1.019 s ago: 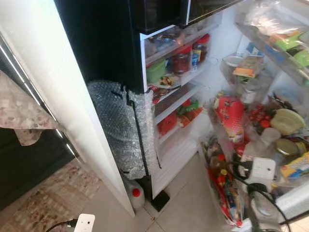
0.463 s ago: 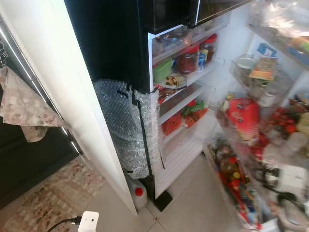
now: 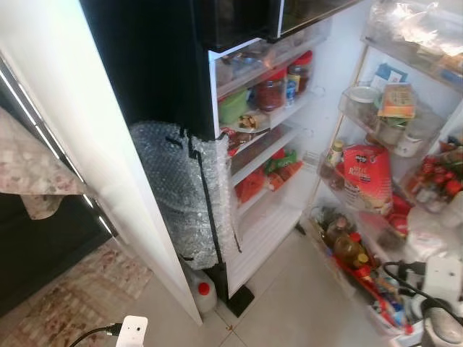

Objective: Restocking fridge

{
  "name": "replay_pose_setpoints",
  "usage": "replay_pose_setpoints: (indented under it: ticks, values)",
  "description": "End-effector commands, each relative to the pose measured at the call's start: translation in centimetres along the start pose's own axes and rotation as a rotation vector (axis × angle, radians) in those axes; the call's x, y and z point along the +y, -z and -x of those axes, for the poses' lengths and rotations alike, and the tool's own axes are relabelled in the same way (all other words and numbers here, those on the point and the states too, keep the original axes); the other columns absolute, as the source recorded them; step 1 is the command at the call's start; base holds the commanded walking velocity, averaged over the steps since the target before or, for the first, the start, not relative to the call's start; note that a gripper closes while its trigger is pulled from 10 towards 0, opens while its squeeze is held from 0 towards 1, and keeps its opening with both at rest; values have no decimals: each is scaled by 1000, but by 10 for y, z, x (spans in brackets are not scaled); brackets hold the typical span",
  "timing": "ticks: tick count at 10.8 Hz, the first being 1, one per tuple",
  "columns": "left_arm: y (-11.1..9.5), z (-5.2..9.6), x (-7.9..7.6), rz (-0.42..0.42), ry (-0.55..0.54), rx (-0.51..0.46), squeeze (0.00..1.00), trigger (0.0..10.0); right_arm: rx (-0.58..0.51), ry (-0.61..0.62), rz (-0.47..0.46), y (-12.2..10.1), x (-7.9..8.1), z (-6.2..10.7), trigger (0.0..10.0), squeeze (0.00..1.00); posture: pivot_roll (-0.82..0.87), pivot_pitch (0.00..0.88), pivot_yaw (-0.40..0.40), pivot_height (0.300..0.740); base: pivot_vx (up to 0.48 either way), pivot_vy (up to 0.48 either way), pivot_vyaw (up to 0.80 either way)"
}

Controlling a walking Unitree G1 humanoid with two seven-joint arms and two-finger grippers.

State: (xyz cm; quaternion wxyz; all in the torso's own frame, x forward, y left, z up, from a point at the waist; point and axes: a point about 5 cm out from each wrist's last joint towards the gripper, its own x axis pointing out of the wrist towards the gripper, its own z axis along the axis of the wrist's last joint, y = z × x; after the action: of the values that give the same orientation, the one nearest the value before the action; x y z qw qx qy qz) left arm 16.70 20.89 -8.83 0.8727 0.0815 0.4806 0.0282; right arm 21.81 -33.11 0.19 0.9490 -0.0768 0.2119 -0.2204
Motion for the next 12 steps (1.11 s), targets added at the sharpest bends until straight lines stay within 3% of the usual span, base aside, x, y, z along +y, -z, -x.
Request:
replay_pose_setpoints:
  ticks: [1, 2, 4, 5, 7, 8, 9, 10, 12]
  values:
    - [2, 0, 6, -30, -16, 16, 0, 10000, 54, -45, -16, 9, 14, 2, 10000, 0, -131, 0, 65, 740, 0, 0, 0]
    - [2, 0, 5, -27, -15, 15, 0, 10000, 155, -172, -26, 29, 48, 12, 10000, 0, -126, 0, 65, 740, 0, 0, 0]
    - [3, 0, 5, -21, -11, 14, 0, 10000, 324, -334, -37, 60, 84, 33, 10000, 0, -116, 0, 64, 740, 0, 0, 0]
    - [2, 0, 5, -19, -11, 11, 0, 10000, 397, -357, -13, 73, 91, 42, 10000, 0, -116, 0, 64, 740, 0, 0, 0]
    - [3, 1, 5, -16, -16, 13, 0, 10000, 451, -499, 163, 86, 111, 57, 10000, 0, -88, 0, 62, 740, 0, 0, 0]
    - [4, 1, 5, -18, -16, 16, 0, 10000, 455, -536, 198, 87, 114, 58, 10000, 0, -91, 0, 62, 740, 0, 0, 0]
    - [4, 1, 5, -25, -16, 19, 0, 10000, 462, -518, 242, 89, 108, 58, 10000, 0, -100, 0, 66, 740, 0, 0, 0]
    - [4, 1, 6, -32, -12, 22, 0, 10000, 483, -583, 311, 97, 94, 63, 10000, 0, -109, 0, 66, 740, 0, 0, 0]
    - [4, 1, 6, -29, -11, 20, 0, 10000, 521, -421, 88, 98, 67, 57, 10000, 0, -100, 0, 63, 740, 0, 0, 0]
